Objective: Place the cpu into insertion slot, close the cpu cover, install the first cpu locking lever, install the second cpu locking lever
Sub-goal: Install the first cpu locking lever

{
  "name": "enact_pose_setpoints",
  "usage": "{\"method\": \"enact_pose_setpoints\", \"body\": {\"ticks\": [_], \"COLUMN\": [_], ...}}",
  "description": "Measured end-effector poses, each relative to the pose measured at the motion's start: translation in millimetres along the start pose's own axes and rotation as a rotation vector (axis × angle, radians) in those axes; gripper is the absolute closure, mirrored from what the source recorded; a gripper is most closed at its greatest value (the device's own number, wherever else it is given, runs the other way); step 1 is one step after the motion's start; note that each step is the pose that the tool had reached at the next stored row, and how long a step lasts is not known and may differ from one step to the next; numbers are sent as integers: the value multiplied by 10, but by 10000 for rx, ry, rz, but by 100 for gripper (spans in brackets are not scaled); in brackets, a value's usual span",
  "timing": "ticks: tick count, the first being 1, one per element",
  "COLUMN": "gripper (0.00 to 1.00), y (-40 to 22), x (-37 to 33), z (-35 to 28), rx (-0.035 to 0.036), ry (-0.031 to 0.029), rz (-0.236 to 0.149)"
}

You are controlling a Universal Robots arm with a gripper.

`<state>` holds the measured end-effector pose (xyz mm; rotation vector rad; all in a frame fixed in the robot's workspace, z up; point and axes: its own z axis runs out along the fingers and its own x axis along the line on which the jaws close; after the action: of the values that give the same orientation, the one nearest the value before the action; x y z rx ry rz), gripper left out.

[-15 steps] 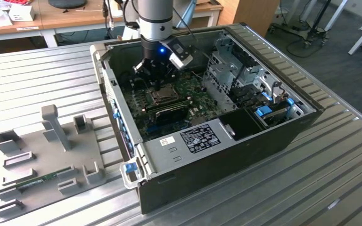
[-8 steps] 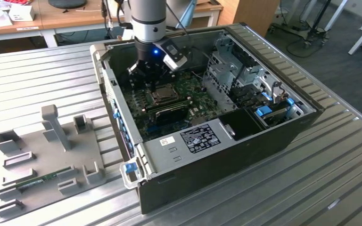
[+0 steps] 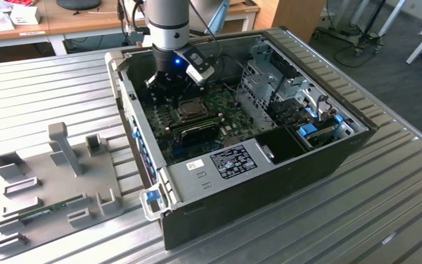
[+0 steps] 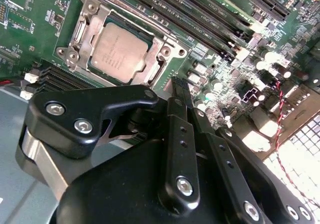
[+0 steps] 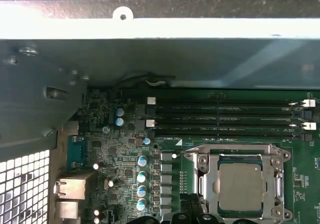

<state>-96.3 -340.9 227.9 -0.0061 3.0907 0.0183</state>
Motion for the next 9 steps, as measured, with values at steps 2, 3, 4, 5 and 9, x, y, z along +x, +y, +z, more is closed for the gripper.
{"method": "enact_pose_setpoints", "body": {"ticks": [2,3,4,5,9], "gripper": [90,90,90,90,90], "y": [0,0,0,-1,0], "x": [1,1,1,1,-1], "z": [0,0,-2,-8,-38], "rx": [-1,0,-1,1,-1], "ry": [0,0,0,2,0], "rz": [-1,0,1,1,1]}}
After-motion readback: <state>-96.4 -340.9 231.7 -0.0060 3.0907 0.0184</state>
